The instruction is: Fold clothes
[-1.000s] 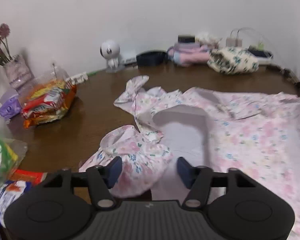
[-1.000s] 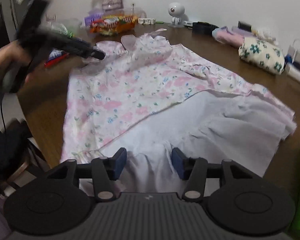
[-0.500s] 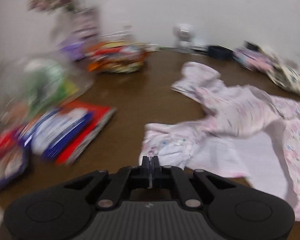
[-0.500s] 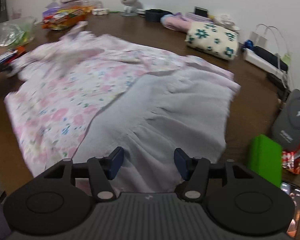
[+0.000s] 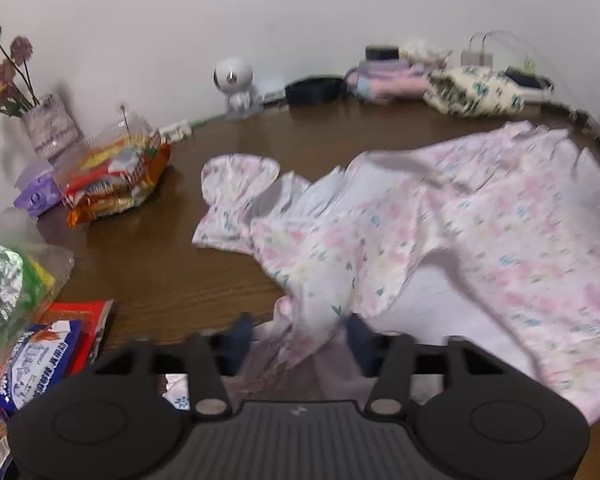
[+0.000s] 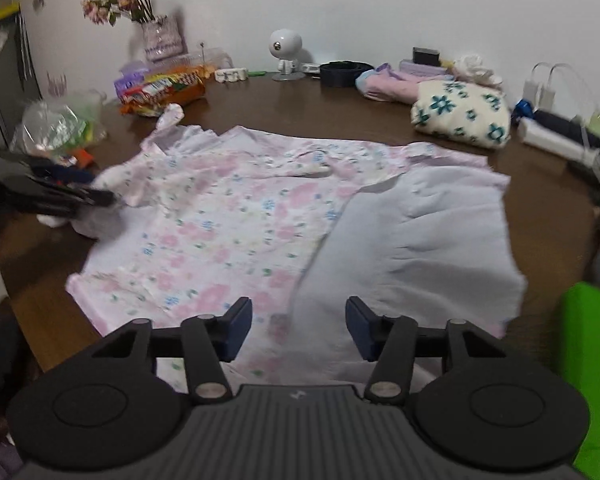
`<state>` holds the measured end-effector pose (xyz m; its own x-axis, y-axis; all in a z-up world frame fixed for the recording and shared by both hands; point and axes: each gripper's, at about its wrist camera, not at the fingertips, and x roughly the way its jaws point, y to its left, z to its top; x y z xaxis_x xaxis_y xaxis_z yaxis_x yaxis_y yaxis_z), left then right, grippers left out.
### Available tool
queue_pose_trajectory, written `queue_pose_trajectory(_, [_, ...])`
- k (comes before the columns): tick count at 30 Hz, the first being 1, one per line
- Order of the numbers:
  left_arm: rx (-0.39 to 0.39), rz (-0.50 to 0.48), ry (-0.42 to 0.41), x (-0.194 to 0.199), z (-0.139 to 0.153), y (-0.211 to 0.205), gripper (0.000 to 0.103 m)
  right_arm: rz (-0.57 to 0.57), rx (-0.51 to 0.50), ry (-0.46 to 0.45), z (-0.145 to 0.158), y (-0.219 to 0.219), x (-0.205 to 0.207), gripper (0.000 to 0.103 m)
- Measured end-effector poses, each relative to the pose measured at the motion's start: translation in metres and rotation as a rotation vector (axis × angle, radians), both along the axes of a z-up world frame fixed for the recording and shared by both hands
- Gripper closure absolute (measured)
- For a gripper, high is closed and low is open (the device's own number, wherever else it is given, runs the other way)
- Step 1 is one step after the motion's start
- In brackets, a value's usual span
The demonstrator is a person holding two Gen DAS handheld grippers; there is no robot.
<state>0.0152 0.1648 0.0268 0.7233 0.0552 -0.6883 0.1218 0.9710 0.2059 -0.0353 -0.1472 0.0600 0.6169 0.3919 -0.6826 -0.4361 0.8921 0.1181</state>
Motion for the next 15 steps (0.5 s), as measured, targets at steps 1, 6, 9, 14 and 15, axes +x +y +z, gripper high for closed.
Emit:
queue_pose_trajectory(1, [-0.011, 0.02, 0.002, 0.001, -0.002, 0.005, 0.09, 0.0, 0.002, 0.006, -0.002, 0.004, 0.002, 0.051])
queue_pose_trajectory(6, [-0.051, 0.112, -0.028, -0.002, -0.006, 0.03, 0.094, 0.034, -0.039, 0.025, -0.012, 0.017, 0.008, 0.076])
queue_pose_trajectory(9, [-0.065, 0.155, -0.042, -0.007, -0.007, 0.037, 0.093, 0.049, -0.1, 0.001, -0.013, 0.015, 0.003, 0.103])
queue_pose_trajectory(14, [-0.146, 0.26, -0.052, -0.027, 0.009, 0.043, 0.086, 0.113, -0.095, 0.026, -0.006, 0.007, -0.008, 0.103])
queue_pose_trajectory(15, [-0.181, 0.267, -0.077, -0.038, 0.018, 0.04, 0.083, 0.115, -0.087, 0.029, -0.005, 0.005, -0.009, 0.099])
